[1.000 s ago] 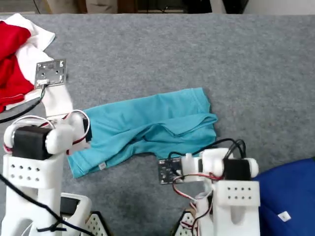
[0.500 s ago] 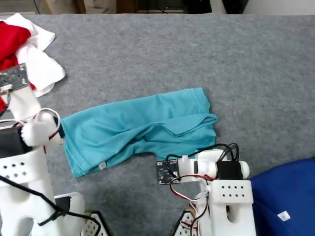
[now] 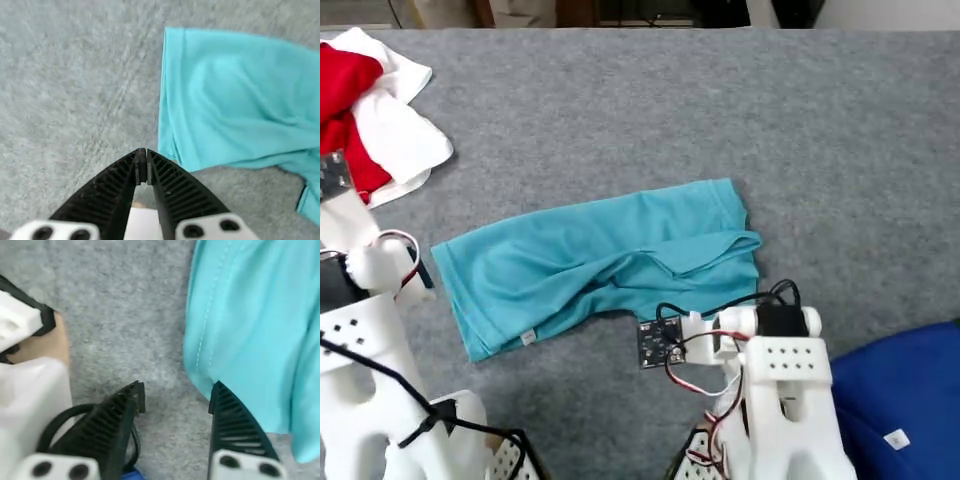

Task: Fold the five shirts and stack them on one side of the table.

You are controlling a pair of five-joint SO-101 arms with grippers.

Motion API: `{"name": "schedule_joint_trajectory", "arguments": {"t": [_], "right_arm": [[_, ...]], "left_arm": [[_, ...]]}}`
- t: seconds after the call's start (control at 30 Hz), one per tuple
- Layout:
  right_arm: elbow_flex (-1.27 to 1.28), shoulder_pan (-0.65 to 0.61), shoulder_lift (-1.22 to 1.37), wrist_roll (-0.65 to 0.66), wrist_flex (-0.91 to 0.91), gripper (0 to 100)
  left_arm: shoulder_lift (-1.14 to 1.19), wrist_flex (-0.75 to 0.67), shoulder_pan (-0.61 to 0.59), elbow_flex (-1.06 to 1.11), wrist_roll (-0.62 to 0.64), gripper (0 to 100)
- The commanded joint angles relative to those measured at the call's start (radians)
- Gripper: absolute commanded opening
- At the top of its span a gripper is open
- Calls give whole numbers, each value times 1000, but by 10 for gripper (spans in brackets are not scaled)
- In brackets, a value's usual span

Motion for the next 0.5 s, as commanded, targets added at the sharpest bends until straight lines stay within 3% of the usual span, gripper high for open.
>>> {"name": "schedule_joint_trajectory", "arguments": {"t": [0.0, 0.33, 0.47], "right_arm": [[12, -15, 91, -6, -2, 221], [-33, -8, 410, -8, -195, 219], [-119, -8, 512, -57, -249, 123]], "left_arm": [[1, 3, -26, 32, -38, 24], [1, 2, -84, 37, -94, 24], [-1, 2, -84, 38, -94, 24]]}}
